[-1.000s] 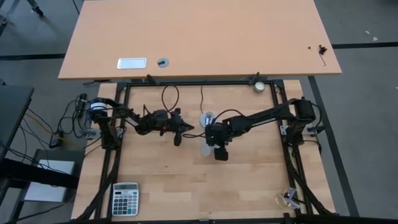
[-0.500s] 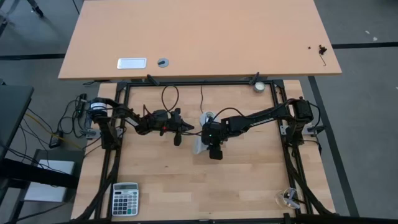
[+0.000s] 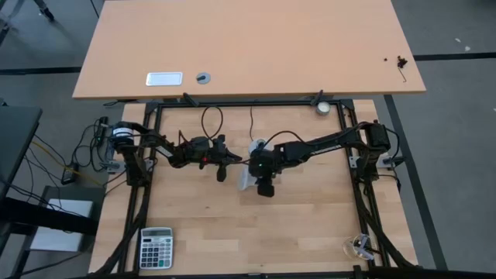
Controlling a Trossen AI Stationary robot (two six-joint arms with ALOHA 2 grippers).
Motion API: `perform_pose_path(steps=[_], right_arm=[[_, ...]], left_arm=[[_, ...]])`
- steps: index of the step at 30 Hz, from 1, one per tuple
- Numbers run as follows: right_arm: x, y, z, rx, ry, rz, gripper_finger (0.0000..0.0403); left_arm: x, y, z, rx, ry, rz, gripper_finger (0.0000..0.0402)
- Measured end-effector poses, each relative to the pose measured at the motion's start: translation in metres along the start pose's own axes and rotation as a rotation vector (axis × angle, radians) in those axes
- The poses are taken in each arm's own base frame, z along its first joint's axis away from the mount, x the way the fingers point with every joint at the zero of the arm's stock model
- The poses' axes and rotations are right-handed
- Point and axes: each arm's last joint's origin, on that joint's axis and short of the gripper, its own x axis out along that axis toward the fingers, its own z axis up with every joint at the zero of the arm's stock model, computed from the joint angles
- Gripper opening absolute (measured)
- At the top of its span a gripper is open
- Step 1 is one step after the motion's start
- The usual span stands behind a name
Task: Screw lightbulb
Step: Insert the lightbulb into the silver lamp socket
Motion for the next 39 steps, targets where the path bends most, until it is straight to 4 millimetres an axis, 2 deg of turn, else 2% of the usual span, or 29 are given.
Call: perform_pose_path(steps=[5, 9, 15, 34, 39], right_arm=[[-0.001, 0.003, 0.002, 0.037, -0.007, -0.001, 0.0213], [-0.001, 0.003, 0.003, 0.051, -0.024, -0.067, 0.0254], [-0.001, 0.003, 0.006, 0.059, -0.067, -0.091, 0.0293], [0.0, 0.012, 0.005, 0.024, -0.066, -0.073, 0.0291], [0.016, 0.011, 0.005, -0.01, -0.05, -0.051, 0.0287]], left_arm=[[0.0, 0.0, 0.0, -0.001, 0.002, 0.0, 0.0004], [0.0, 0.0, 0.0, -0.002, 0.002, 0.0, 0.0004], [0.0, 0.0, 0.0, -0.002, 0.002, -0.001, 0.0004], [0.0, 0.0, 0.0, -0.003, 0.002, 0.0, 0.0004], [0.0, 0.0, 0.0, -0.003, 0.002, 0.0, 0.0004]])
